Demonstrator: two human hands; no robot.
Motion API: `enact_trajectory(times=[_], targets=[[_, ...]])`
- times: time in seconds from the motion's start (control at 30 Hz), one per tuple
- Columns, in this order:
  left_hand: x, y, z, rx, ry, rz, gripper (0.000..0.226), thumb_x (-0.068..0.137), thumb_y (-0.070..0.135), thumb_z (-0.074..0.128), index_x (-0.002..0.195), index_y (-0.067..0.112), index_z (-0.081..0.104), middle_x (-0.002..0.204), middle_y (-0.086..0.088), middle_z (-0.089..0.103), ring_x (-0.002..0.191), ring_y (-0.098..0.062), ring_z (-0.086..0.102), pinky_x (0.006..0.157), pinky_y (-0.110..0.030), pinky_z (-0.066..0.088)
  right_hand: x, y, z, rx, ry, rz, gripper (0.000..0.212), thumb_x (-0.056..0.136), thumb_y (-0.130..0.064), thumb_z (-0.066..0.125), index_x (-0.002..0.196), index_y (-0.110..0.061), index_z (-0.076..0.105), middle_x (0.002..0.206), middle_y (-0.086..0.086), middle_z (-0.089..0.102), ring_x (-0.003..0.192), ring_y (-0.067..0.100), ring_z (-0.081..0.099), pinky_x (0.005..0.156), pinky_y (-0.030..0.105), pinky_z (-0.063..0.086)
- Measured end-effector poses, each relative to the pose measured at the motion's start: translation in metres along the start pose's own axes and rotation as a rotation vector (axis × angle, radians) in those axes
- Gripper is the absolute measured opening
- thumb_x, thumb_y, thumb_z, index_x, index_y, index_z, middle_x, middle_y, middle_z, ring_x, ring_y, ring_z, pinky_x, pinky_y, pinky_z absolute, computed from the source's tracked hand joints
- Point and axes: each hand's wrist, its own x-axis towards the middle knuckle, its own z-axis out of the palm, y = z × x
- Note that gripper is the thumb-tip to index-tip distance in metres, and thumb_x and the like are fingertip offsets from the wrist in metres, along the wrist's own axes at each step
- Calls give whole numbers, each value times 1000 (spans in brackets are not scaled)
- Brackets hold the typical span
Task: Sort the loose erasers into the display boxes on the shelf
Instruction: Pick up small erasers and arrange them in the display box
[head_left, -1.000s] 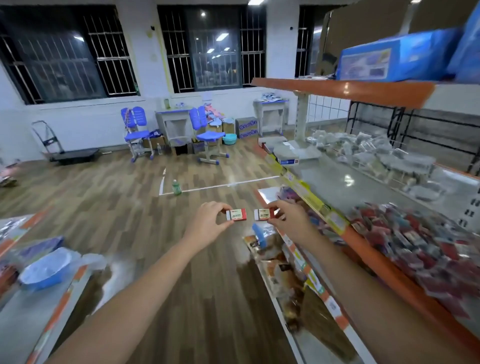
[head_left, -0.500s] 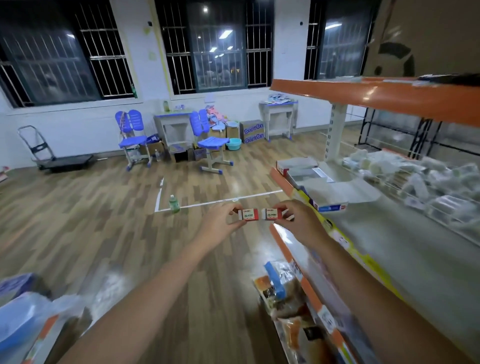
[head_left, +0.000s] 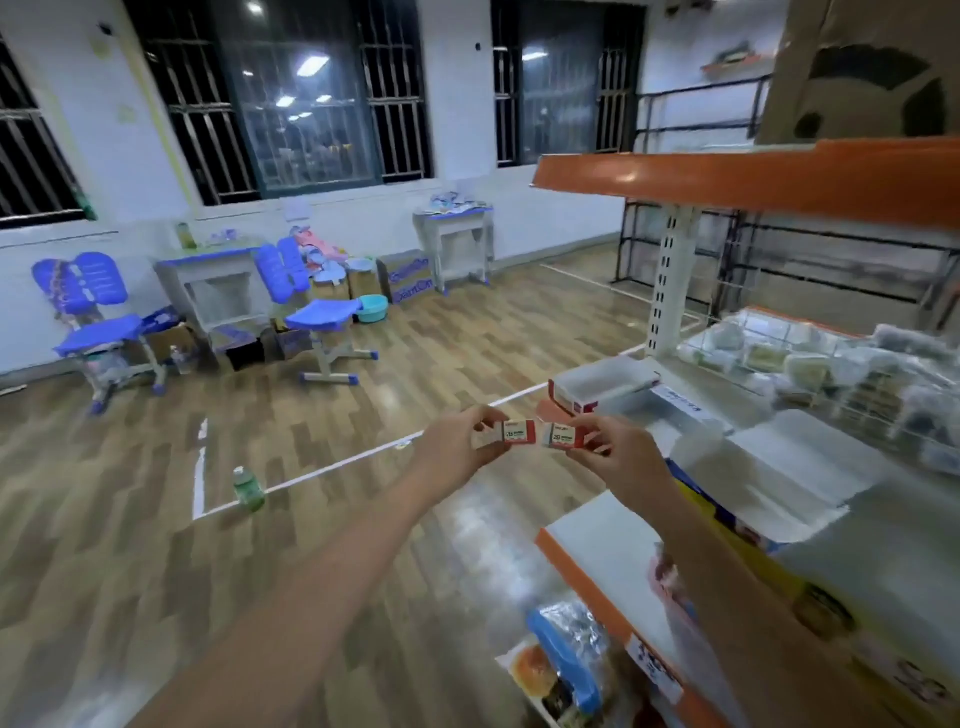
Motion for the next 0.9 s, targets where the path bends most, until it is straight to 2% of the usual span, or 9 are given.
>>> enact_trajectory(times=[0.07,0.13,0.2,0.3,0.4,0.6,0.77,0.9], targets=[[31,-15,7,-56,-34,17,29,77,25,75,105,21,68,99,1,64,89,-16,58,68,-17,35,18,3,3,-23,35,41,31,76,-19,77,106,-16,67,96,2,66,79,14,62,73,24,52],[61,-29,15,-93,-53,71,28,77,21,76,104,19,69,96,4,63,86,-13,56,68,-6,34,37,11,5,-29,80,90,28,77,-20,76,104,-16,67,91,-3,65,78,11,61,73,21,51],[89,-42,23,-136,-66,128,27,77,20,76,103,19,69,94,7,63,82,-6,53,69,-1,33,56,19,6,-43,104,113,25,79,-23,73,102,-17,67,91,-5,65,79,9,61,75,24,52],[130,-59,40,-203,-105,181,24,77,21,76,100,22,68,93,15,60,84,-4,53,72,-4,34,85,33,9,-81,109,155,24,81,-19,71,104,-16,67,96,-2,65,80,10,61,77,25,51],[168,-72,60,-230,-144,232,27,75,17,78,100,19,69,94,12,62,87,-7,54,72,-3,34,111,45,13,-139,131,222,29,80,-18,72,108,-19,65,101,-4,62,84,10,59,80,24,49],[220,-90,90,-252,-234,374,28,72,16,80,99,14,70,89,6,64,80,-8,55,68,-5,35,146,61,24,-245,85,306,27,83,-26,69,109,-22,64,103,-7,59,86,7,54,74,19,39],[251,-102,109,-322,-320,377,30,73,16,78,101,17,68,92,9,62,84,-9,55,70,-3,34,161,66,26,-337,64,380,23,85,-31,66,107,-24,63,104,-9,59,89,4,49,70,18,33],[274,-110,127,-335,-354,463,30,74,18,77,102,18,68,94,8,63,86,-9,55,72,-7,36,174,66,27,-421,-4,483,25,86,-34,64,108,-23,62,106,-7,58,96,8,49,76,24,38]])
